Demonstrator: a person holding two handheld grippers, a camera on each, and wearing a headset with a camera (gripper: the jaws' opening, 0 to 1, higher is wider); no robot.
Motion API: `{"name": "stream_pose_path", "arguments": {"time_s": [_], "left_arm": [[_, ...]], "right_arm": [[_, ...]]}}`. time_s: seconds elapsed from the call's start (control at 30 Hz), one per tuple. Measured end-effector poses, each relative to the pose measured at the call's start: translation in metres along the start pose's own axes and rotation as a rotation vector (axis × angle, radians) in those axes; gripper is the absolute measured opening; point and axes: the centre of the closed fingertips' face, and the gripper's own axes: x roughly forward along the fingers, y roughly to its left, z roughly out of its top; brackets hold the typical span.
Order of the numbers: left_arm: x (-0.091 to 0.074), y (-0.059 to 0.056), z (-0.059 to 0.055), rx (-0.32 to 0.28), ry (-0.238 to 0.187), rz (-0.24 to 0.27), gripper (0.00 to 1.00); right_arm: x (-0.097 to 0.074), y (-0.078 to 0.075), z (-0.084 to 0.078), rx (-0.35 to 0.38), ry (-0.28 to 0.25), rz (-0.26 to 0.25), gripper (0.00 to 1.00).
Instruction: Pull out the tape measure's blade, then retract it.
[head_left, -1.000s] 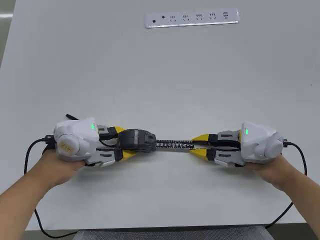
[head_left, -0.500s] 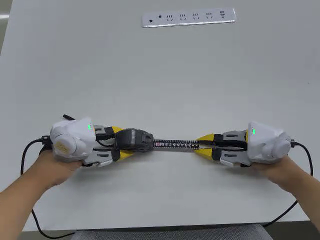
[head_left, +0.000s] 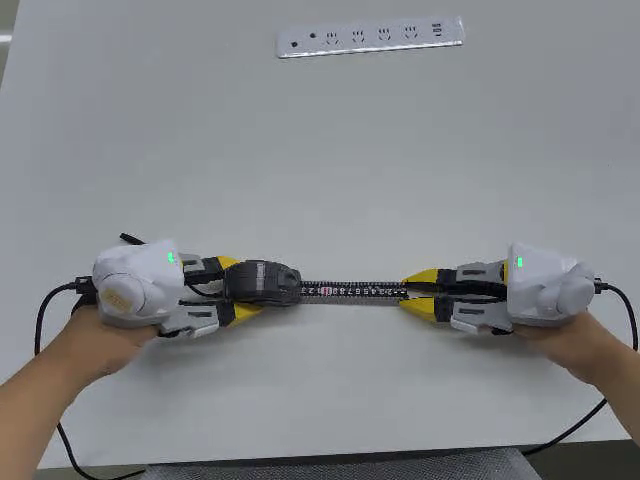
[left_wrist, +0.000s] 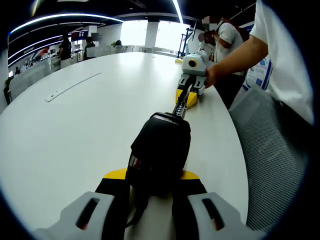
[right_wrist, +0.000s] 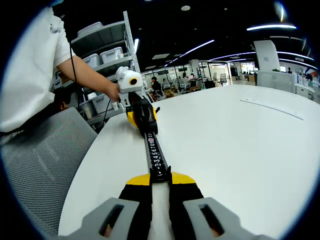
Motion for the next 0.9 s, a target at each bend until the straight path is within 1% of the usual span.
{"name": "stream_pose_path", "arguments": {"time_s": [0.43, 0.7, 0.9], "left_arm": [[0.0, 0.0, -0.002, -0.003, 0.004, 0.001, 0.29], [0.0, 0.0, -0.002, -0.004, 0.005, -0.001, 0.29], [0.0, 0.0, -0.003, -0.005, 0.007, 0.0, 0.29]], "right_arm": [[-0.011, 0.002, 0.003, 0.01, -0.001, -0.006, 0.09], [-0.019, 0.001, 0.0, 0.013, -0.001, -0.01, 0.09], [-0.027, -0.003, -0.003, 0.019, -0.005, -0.017, 0.08]]}}
